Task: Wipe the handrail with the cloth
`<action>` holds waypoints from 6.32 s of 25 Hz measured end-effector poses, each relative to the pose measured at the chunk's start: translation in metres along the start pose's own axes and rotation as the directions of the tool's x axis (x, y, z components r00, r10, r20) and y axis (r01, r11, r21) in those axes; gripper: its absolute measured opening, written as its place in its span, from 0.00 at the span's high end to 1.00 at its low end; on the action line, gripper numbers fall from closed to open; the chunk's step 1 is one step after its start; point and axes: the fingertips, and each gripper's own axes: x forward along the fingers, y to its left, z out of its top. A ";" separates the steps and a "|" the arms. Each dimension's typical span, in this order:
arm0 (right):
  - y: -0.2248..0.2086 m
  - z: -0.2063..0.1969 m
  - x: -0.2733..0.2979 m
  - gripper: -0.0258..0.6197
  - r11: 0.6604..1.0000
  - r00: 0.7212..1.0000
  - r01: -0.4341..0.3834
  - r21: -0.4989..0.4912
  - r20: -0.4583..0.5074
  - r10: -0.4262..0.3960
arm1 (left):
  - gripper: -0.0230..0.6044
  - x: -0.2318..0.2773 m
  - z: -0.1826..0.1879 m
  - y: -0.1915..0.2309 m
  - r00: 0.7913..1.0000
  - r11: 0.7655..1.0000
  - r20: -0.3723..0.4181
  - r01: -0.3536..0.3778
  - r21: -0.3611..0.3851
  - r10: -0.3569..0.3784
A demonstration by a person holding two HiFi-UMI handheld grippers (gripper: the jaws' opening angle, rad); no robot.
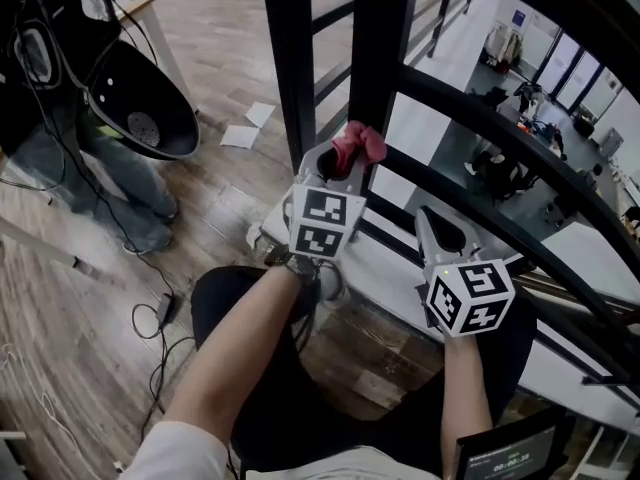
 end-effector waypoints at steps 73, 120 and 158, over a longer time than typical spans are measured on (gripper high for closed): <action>-0.087 -0.006 -0.073 0.96 0.976 0.981 0.186 0.111 0.038 -0.191 | 0.90 -0.004 -0.023 -0.121 0.998 0.968 -0.032 -0.069 -0.240 0.063; -0.138 -0.024 -0.125 0.96 0.940 0.951 0.305 0.152 -0.006 -0.308 | 0.90 0.002 -0.001 -0.234 0.977 0.954 -0.041 0.197 -0.228 -0.211; -0.184 -0.035 -0.193 0.96 0.885 0.902 0.422 0.198 0.006 -0.432 | 0.86 0.002 0.016 -0.332 0.915 0.906 -0.019 0.395 -0.151 -0.403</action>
